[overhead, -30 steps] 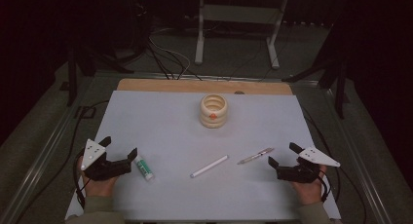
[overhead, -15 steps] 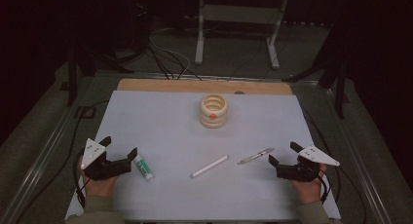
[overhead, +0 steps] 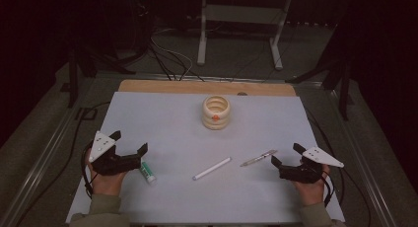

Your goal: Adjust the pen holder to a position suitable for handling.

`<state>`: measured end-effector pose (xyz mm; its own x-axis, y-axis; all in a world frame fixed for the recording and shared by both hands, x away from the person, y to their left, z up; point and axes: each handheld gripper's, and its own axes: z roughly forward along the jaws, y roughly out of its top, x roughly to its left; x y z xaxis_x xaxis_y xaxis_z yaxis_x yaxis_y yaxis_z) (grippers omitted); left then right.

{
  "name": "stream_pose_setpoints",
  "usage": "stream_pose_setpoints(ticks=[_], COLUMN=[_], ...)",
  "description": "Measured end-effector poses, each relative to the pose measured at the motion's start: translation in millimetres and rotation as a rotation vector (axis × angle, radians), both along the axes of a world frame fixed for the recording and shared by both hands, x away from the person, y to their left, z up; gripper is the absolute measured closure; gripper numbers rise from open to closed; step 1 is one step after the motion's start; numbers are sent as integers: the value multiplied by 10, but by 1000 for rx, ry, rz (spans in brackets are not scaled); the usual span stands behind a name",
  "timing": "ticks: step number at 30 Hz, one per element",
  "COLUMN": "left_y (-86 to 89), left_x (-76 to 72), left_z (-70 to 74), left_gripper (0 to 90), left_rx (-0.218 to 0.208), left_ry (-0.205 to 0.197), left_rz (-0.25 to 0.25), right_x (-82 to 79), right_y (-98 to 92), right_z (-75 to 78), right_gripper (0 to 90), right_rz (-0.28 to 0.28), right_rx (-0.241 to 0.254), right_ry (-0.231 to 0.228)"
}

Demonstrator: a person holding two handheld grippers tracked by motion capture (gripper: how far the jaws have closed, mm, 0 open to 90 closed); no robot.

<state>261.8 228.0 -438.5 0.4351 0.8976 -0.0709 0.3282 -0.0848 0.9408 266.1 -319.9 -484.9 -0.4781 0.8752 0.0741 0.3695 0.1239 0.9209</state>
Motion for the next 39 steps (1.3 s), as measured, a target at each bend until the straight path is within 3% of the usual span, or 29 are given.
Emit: stream_pose_setpoints(ticks=[4,9,13,22,27,39], left_y=[-74,-214,-366,-719,-855,-1142], left_x=[64,133,197,400,510,825], left_z=[107,223,297,405,435,485], left_gripper=[3,3,3,3,3,3], left_rx=[-62,-62,-34,-5,-5,-12], left_ry=[-3,-18,-23,-8,20,38], left_rz=[-68,-113,-139,-200,-195,-226], right_x=[28,28,38,47,46,42], right_y=[29,48,46,55,41,25], right_z=[-4,0,-1,-4,1,-1], right_gripper=[3,3,3,3,3,3], right_rz=[14,19,20,11,8,-2], right_rx=[-10,-10,-9,-2,2,3], right_ry=[-4,-8,-9,-10,-13,-18])
